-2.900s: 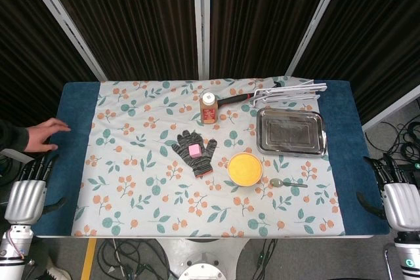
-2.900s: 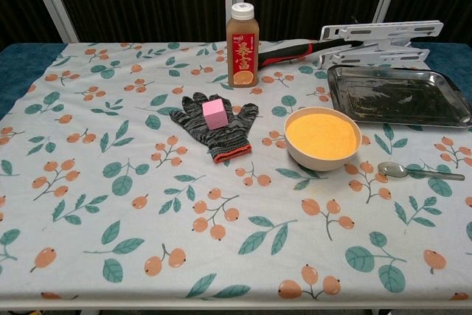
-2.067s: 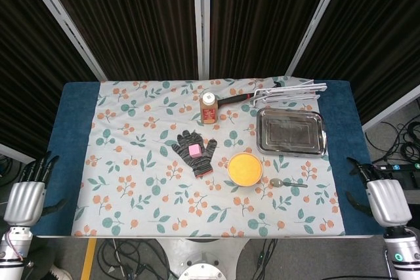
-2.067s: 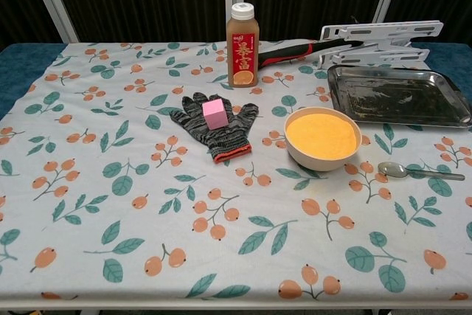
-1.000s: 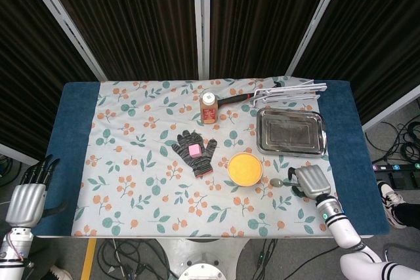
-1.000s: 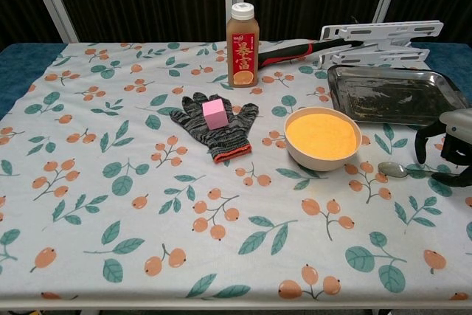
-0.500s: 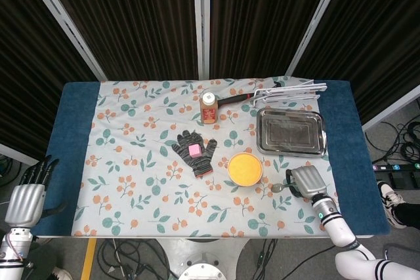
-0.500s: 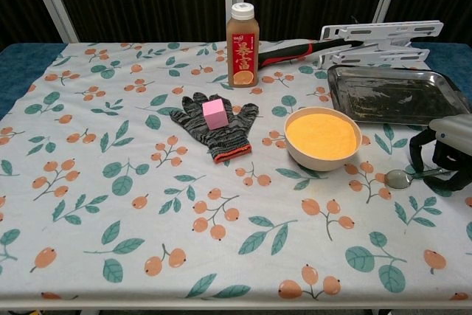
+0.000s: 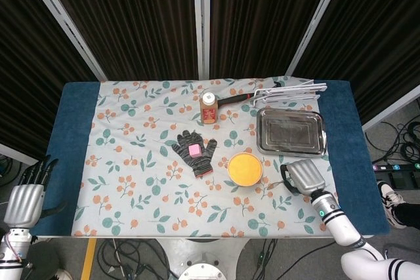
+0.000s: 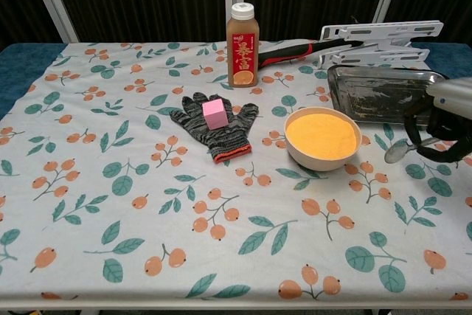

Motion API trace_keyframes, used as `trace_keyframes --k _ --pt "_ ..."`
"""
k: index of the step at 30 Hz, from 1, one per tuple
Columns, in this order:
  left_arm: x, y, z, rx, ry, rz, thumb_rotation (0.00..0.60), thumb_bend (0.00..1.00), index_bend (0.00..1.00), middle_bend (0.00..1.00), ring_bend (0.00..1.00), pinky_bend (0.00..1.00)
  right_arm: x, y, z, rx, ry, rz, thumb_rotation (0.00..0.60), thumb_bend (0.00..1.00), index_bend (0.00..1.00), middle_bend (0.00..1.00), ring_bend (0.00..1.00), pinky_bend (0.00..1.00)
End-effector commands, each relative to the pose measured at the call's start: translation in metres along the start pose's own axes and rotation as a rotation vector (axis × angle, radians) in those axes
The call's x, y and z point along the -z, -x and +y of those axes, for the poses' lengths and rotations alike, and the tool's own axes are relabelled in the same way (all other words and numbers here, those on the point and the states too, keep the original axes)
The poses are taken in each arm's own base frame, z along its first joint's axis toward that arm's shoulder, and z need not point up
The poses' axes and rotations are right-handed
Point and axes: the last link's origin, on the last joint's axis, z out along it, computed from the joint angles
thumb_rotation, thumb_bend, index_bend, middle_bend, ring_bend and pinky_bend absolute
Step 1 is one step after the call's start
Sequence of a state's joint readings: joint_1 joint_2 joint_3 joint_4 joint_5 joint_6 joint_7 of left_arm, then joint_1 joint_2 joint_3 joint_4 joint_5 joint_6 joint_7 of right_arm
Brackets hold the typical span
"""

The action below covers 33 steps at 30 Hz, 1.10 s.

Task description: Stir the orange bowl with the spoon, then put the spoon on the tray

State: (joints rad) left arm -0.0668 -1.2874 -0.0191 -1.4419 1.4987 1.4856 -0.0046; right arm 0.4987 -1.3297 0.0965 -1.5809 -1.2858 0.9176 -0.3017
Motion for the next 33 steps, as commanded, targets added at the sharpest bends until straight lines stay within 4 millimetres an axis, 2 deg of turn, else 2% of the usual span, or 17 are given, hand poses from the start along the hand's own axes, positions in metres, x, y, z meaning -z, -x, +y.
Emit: trace_keyframes --k 1,5,12,15,19,25,28,33 --pt "0.000 0.000 0.000 0.002 -0.001 0.000 0.600 0.04 0.10 0.10 0.10 0.13 -0.017 -0.033 -0.022 0.017 -0.063 0.002 0.600 0.33 0.62 0.95 0.94 1.00" --pt "0.001 0.001 -0.001 0.003 -0.001 -0.001 0.600 0.04 0.10 0.10 0.10 0.13 -0.042 -0.046 -0.048 0.023 -0.094 -0.022 0.600 0.33 0.63 0.95 0.94 1.00" --pt "0.002 0.002 -0.005 0.007 -0.014 -0.005 0.600 0.04 0.10 0.10 0.10 0.13 -0.074 -0.043 -0.068 0.075 -0.061 -0.071 0.600 0.33 0.62 0.95 0.94 1.00" --pt "0.003 0.003 -0.007 0.009 -0.020 -0.007 0.600 0.04 0.10 0.10 0.10 0.13 -0.078 -0.040 -0.072 0.094 -0.045 -0.085 0.600 0.33 0.59 0.95 0.94 1.00" --pt "0.003 0.004 -0.008 0.007 -0.025 -0.008 0.600 0.04 0.10 0.10 0.10 0.13 -0.083 -0.037 -0.077 0.109 -0.037 -0.090 0.600 0.33 0.48 0.95 0.94 1.00" --pt "0.003 0.004 -0.009 0.011 -0.025 -0.004 0.600 0.04 0.10 0.10 0.10 0.13 -0.084 -0.038 -0.080 0.126 -0.034 -0.088 0.600 0.25 0.31 0.95 0.94 1.00" --pt "0.003 0.004 -0.009 0.010 -0.024 -0.004 0.600 0.04 0.10 0.10 0.10 0.13 -0.082 -0.042 -0.079 0.144 -0.040 -0.056 0.600 0.23 0.30 0.95 0.94 1.00" --pt "0.002 0.004 -0.008 0.011 -0.019 -0.006 0.600 0.04 0.10 0.10 0.10 0.13 -0.078 -0.041 -0.078 0.201 -0.057 -0.030 0.600 0.23 0.38 0.95 0.94 1.00"
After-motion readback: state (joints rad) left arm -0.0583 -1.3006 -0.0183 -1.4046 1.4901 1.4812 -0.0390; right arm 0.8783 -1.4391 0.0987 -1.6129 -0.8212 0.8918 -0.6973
